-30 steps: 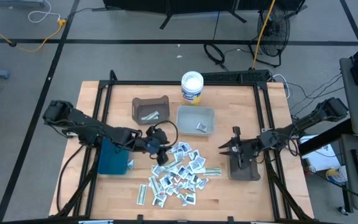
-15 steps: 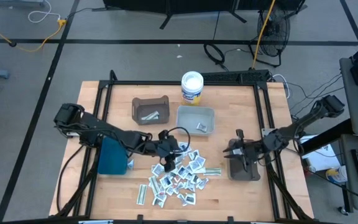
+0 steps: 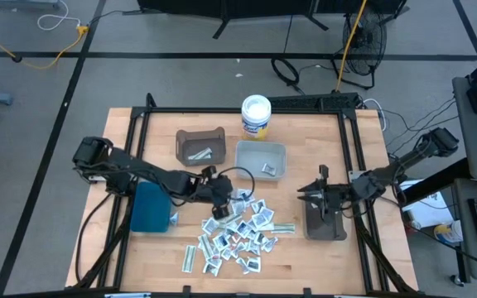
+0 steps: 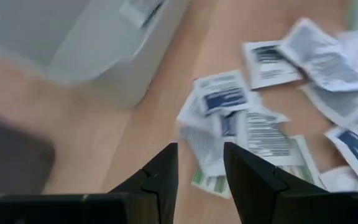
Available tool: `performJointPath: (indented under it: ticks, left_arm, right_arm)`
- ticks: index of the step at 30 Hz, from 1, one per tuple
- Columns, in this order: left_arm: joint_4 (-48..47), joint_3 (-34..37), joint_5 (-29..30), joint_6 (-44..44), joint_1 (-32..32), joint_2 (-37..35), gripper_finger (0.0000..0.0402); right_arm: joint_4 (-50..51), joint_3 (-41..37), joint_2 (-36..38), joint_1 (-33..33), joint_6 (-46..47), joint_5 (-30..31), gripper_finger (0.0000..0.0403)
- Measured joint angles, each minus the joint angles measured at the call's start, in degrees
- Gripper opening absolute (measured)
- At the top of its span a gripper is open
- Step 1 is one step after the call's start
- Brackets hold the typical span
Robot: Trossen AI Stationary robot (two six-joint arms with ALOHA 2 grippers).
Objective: Pick & Place First Aid Supplies
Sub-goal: Put the blue alcohol pad into the bottom black bin
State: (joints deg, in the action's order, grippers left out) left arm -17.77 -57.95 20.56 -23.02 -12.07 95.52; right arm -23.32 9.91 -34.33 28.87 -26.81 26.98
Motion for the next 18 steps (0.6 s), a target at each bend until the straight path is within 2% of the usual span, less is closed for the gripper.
performJointPath:
  ticks: [2, 5, 10, 13, 18]
  left_arm:
    - [-0.75, 0.0, -0.34, -4.27, 0.26, 0.48, 0.0133]
    - [1.03, 0.04, -0.9, -5.75, 0.35, 0.82, 0.0133]
    - [5.28, 0.11, -3.37, -2.7, 0.65, 3.91, 0.0133]
    - [6.37, 0.04, -1.86, -1.69, 0.61, 3.79, 0.0134]
    - [7.23, 0.04, -0.97, -0.58, 0.59, 3.87, 0.0136]
  right_arm:
    - [-0.2, 0.0, 0.02, -0.53, 0.0, -0.05, 0.01]
    - [0.03, 0.0, 0.0, -1.0, 0.21, -0.15, 0.01]
    - [0.12, 0.0, -0.24, -1.09, 2.29, -1.66, 0.01]
    - [0.01, 0.0, -0.46, -1.08, 3.27, -4.75, 0.01]
    - [0.45, 0.0, -0.61, -1.04, 5.83, -4.72, 0.01]
